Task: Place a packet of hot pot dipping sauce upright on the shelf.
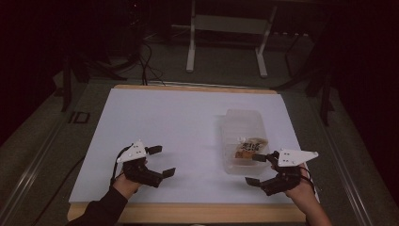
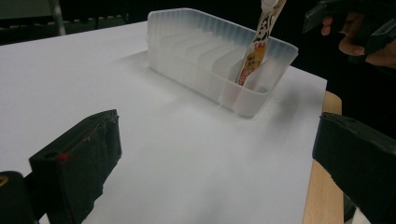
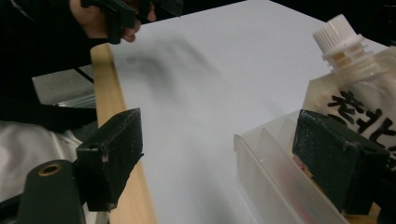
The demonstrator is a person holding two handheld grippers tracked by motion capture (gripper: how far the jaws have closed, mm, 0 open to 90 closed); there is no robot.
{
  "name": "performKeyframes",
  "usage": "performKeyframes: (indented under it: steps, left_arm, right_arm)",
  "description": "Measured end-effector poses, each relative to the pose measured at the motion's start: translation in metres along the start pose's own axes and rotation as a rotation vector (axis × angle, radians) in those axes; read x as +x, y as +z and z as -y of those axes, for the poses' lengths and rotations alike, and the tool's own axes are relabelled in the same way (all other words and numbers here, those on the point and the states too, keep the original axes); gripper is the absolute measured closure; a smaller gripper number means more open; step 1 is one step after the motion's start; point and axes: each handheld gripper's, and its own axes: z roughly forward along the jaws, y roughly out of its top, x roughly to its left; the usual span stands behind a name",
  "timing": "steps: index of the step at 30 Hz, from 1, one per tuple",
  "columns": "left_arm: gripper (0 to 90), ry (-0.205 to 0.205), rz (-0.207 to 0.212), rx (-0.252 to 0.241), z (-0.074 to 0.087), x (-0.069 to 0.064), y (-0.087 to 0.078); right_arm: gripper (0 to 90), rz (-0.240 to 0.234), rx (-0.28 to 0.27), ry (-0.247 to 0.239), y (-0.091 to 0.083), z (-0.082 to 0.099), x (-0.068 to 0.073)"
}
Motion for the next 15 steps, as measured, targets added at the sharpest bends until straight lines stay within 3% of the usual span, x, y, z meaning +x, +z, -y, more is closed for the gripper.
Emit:
performKeyframes:
  steps: [4, 15]
  left_arm:
    - [1.6, 0.002, 0.000, -0.002, -0.0004, -0.0004, -0.0003]
    - [1.6, 0.027, 0.003, -0.026, 0.0009, -0.0024, 0.0009]
  right_arm:
    - [16.4, -0.001, -0.019, 0.008, 0.0008, 0.0039, 0.0001]
    - [16.3, -0.020, -0.001, 0.013, 0.0054, 0.0091, -0.0015]
